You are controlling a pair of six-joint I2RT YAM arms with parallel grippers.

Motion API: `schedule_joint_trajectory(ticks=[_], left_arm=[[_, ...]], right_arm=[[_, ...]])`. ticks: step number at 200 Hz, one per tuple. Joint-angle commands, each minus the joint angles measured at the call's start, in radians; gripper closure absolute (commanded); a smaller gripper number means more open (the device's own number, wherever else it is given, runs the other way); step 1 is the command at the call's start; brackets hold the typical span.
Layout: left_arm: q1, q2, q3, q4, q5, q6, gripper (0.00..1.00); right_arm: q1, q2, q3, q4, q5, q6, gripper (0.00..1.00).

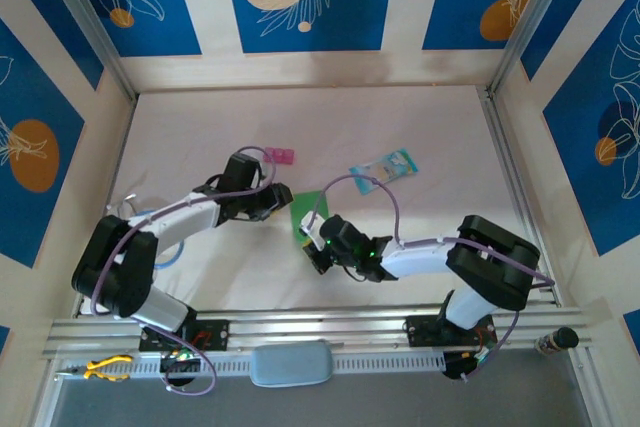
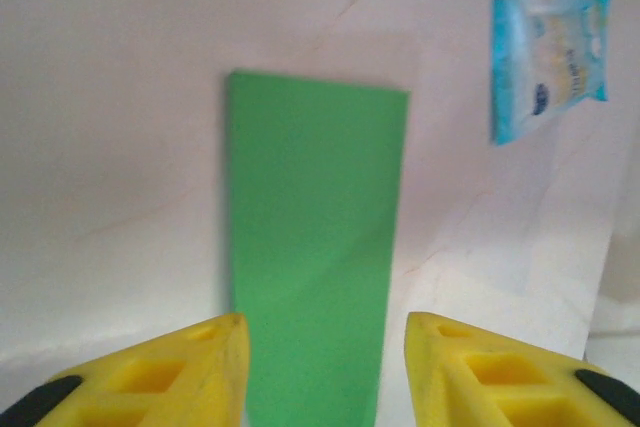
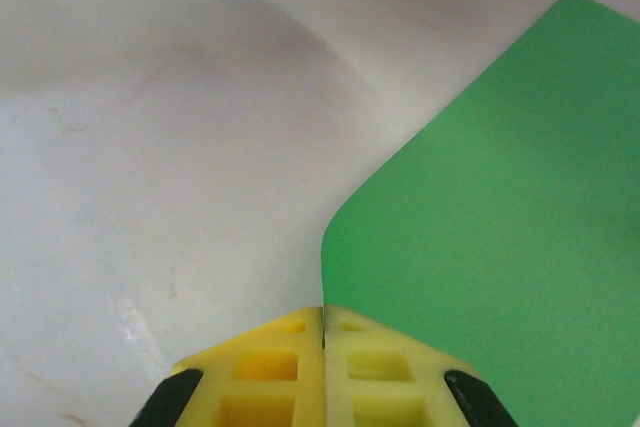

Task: Fold a paper plane with a square sheet of paper (pick it up from the middle)
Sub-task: Third fold the triangle at the center of the table.

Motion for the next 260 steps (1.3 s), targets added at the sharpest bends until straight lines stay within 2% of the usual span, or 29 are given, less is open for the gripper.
schedule_joint_trajectory(ticks=[1, 53, 143, 168, 208, 260], left_arm=[[0.02, 0.047, 0.077, 0.009, 0.104, 0.069, 0.6], [0.019, 0.229, 0.21, -0.045, 0.2, 0.155, 0.76], [-0.019, 0.414, 0.32, -0.135, 0.225, 0.23, 0.85], [-0.042, 0.449, 0.384, -0.258, 0.166, 0.298, 0.85], [-0.06, 0.472, 0.396, -0.333, 0.095, 0.346, 0.89], [-0.067, 0.467, 0.365, -0.334, 0.062, 0.369, 0.91]], right_arm=[[-0.036, 0.01, 0.029, 0.0, -0.185, 0.099, 0.98], [-0.076, 0.044, 0.033, 0.029, -0.282, 0.173, 0.98], [-0.1, 0.048, 0.036, 0.046, -0.322, 0.213, 0.98], [-0.1, 0.042, 0.032, 0.045, -0.304, 0.212, 0.98], [-0.1, 0.046, 0.044, 0.011, -0.309, 0.202, 0.98], [-0.102, 0.054, 0.054, -0.012, -0.277, 0.189, 0.98]])
